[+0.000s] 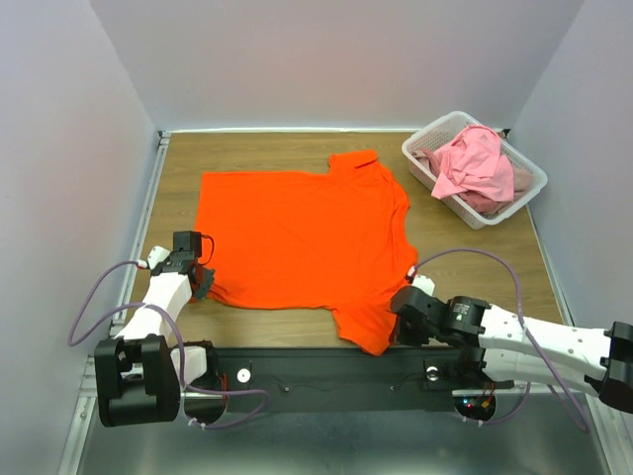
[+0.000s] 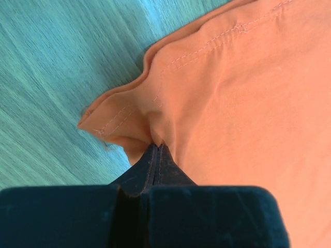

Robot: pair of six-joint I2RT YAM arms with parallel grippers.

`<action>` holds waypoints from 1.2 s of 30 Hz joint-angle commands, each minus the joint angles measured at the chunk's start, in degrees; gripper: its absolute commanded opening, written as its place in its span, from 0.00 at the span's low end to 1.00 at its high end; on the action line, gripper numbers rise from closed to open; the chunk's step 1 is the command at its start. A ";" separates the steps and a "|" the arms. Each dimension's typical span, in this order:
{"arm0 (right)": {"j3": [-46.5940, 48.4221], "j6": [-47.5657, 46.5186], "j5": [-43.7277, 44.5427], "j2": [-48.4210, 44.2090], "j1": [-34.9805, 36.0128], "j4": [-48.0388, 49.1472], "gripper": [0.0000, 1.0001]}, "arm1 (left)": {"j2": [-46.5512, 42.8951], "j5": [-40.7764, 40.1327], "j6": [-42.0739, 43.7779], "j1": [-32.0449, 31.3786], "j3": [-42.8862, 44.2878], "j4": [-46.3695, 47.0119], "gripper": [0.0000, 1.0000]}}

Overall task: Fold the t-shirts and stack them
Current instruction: Fold the tshirt

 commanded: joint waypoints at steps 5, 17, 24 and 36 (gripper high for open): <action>6.17 -0.98 4.92 3.23 0.30 -2.09 0.01 | -1.15 1.65 1.77 0.23 0.01 -0.74 0.00; 17.23 -3.69 19.76 9.56 -1.97 -1.31 0.00 | -1.68 4.73 2.91 0.23 2.21 -0.57 0.00; 22.24 -15.04 14.86 14.40 -13.84 6.50 0.00 | 1.39 6.22 3.79 0.23 5.37 0.23 0.00; 31.22 -24.62 9.40 24.41 -26.85 14.16 0.01 | 9.48 6.05 4.93 0.23 13.54 1.01 0.00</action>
